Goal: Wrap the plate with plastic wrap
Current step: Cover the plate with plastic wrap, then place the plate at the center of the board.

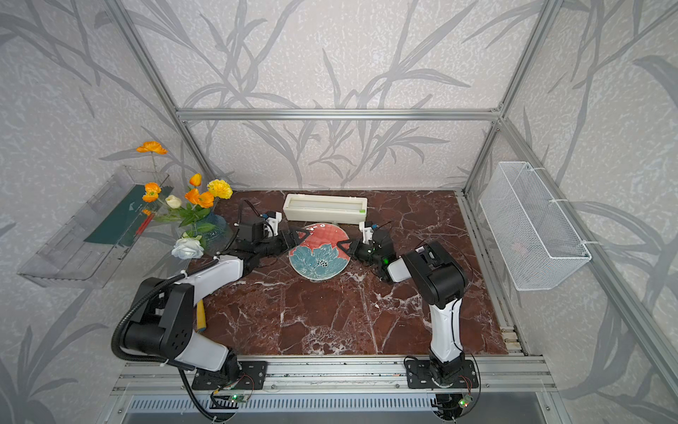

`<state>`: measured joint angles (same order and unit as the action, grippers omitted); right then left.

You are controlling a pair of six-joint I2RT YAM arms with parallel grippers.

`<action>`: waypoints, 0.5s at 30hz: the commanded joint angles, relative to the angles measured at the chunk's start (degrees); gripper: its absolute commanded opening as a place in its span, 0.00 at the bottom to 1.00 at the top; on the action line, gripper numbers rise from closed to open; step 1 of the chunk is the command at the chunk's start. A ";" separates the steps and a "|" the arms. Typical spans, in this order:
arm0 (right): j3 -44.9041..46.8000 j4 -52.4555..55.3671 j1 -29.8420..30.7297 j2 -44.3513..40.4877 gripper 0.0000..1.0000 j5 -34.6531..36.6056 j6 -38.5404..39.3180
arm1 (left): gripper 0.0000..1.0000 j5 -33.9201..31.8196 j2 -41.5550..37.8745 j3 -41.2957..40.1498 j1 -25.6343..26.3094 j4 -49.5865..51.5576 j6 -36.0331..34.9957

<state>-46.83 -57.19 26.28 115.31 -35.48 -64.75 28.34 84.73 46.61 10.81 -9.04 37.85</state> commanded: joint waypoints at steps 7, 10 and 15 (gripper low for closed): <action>0.42 -0.87 0.23 1.75 0.10 -0.30 3.47 | 0.99 -23.23 -10.13 -2.93 -0.26 8.60 -4.82; 0.33 -1.81 0.43 2.97 0.11 0.34 2.70 | 0.99 -23.13 -10.50 -3.49 -0.26 8.33 -4.56; 1.40 2.03 -0.10 1.26 0.34 1.71 4.75 | 0.99 -20.97 -9.18 -2.94 -0.31 8.96 -3.94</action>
<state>-45.08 -52.47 26.55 118.26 -34.17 -60.86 8.38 75.35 43.64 10.59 -0.75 34.04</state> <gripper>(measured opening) 0.306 0.994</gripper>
